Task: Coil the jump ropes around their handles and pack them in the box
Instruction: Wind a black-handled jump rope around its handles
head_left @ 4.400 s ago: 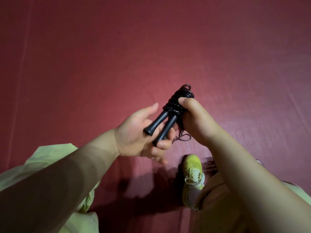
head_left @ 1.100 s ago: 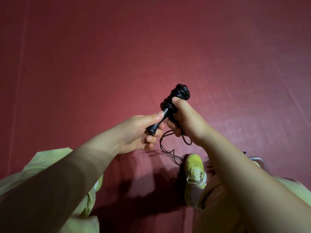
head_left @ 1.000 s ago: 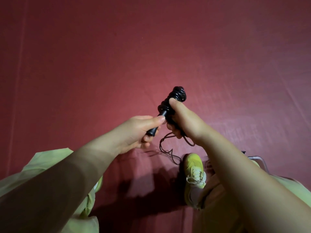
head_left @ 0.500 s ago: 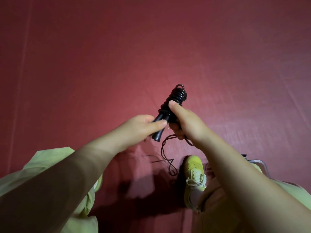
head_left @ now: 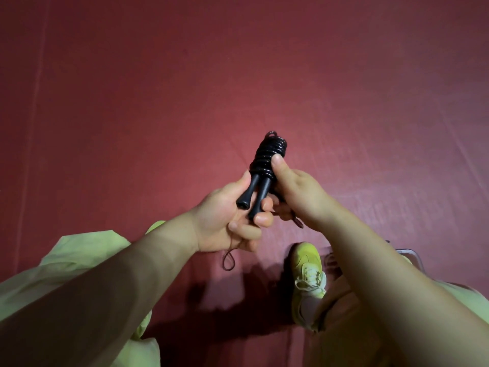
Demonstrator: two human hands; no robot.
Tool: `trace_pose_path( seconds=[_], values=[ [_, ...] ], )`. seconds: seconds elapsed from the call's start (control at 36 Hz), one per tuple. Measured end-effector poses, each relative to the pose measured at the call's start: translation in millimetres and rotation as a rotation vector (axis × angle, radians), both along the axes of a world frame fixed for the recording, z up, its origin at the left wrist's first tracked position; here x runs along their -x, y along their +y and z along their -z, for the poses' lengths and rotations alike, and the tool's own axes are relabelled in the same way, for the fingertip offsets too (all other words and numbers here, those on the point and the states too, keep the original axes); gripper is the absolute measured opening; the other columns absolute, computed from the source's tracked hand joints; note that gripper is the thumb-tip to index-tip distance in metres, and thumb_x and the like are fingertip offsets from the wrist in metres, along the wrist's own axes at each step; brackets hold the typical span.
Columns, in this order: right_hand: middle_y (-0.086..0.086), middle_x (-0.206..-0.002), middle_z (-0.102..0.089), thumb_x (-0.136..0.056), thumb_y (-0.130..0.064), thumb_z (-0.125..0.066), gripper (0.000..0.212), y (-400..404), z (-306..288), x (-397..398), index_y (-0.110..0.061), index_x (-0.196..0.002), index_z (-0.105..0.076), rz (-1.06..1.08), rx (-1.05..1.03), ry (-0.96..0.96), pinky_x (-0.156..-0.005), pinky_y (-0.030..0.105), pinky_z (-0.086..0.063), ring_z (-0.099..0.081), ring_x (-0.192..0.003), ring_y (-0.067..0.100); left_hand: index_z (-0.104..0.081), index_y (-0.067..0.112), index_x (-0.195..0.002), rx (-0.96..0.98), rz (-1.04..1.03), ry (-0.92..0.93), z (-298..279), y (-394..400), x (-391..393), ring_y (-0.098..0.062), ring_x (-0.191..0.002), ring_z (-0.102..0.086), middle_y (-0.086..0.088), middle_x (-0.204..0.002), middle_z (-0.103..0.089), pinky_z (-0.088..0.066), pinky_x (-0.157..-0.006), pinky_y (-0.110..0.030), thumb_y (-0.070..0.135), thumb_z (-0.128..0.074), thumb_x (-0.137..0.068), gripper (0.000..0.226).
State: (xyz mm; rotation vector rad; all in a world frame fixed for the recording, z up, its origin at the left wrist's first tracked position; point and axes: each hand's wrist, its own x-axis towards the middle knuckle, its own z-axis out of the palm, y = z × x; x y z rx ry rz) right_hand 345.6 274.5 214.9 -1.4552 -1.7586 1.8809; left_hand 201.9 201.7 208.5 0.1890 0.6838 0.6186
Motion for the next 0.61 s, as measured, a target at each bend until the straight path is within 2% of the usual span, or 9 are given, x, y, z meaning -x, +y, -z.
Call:
trace_pose_path(
  seconds=[0.06,0.11,0.22,0.33,0.42,0.5,0.61],
  values=[
    [-0.003,-0.047,-0.038,-0.102,-0.051,-0.025,0.059,-1,-1,1,-0.014,-0.059,-0.043,-0.007,-0.004,-0.053,-0.039,0.019,-0.028,-0.032,-0.038,0.012,-0.051,0.019,-0.078,0.004,0.004,0.108,1,1,0,-0.001,-0.034,-0.023,0.006,-0.063,-0.046,-0.043,-0.053,-0.025,0.069,-0.027,-0.082,0.056],
    [-0.004,-0.045,-0.038,-0.102,-0.051,-0.023,0.060,0,1,2,-0.014,-0.060,-0.045,-0.033,-0.039,-0.140,-0.038,0.020,-0.027,-0.032,-0.037,0.013,-0.051,0.018,-0.080,-0.027,0.018,0.247,2,2,-1,-0.003,-0.034,-0.023,0.004,-0.062,-0.048,-0.041,-0.053,-0.025,0.066,-0.026,-0.087,0.055],
    [-0.006,-0.038,-0.039,-0.102,-0.052,-0.020,0.064,0,6,3,-0.013,-0.060,-0.048,-0.088,-0.148,-0.272,-0.049,0.028,-0.031,-0.035,-0.034,0.010,-0.053,0.016,-0.082,-0.108,0.028,0.572,-1,5,-3,-0.005,-0.034,-0.025,0.002,-0.059,-0.053,-0.039,-0.051,-0.025,0.059,-0.023,-0.097,0.054],
    [-0.005,-0.045,-0.036,-0.102,-0.053,-0.017,0.064,-4,12,4,-0.015,-0.056,-0.040,-0.083,-0.182,-0.278,-0.052,0.029,-0.028,-0.030,-0.037,0.010,-0.056,0.014,-0.079,-0.210,0.056,0.824,0,10,-3,-0.008,-0.034,-0.031,0.002,-0.055,-0.056,-0.039,-0.050,-0.026,0.054,-0.024,-0.099,0.055],
    [-0.010,-0.039,-0.038,-0.101,-0.055,-0.014,0.065,-4,14,4,-0.015,-0.062,-0.047,-0.064,-0.095,-0.218,-0.051,0.027,-0.027,-0.032,-0.036,0.006,-0.057,0.014,-0.077,-0.280,0.105,0.980,3,12,-2,-0.009,-0.038,-0.036,0.005,-0.053,-0.054,-0.041,-0.053,-0.027,0.053,-0.025,-0.099,0.054],
    [-0.010,-0.049,-0.042,-0.098,-0.061,-0.014,0.069,-2,16,1,-0.013,-0.074,-0.057,-0.062,0.058,-0.169,-0.048,0.025,-0.027,-0.033,-0.042,0.010,-0.056,0.016,-0.077,-0.343,0.178,1.106,7,10,0,-0.011,-0.047,-0.044,0.004,-0.057,-0.055,-0.043,-0.062,-0.030,0.051,-0.025,-0.100,0.053],
    [-0.004,-0.056,-0.046,-0.087,-0.078,-0.022,0.079,-1,18,-2,-0.011,-0.077,-0.062,-0.079,0.207,-0.129,-0.042,0.024,-0.027,-0.035,-0.043,0.012,-0.054,0.025,-0.077,-0.491,0.338,1.345,17,2,6,-0.019,-0.075,-0.054,0.002,-0.079,-0.061,-0.047,-0.082,-0.039,0.060,-0.024,-0.095,0.049]
  ],
)
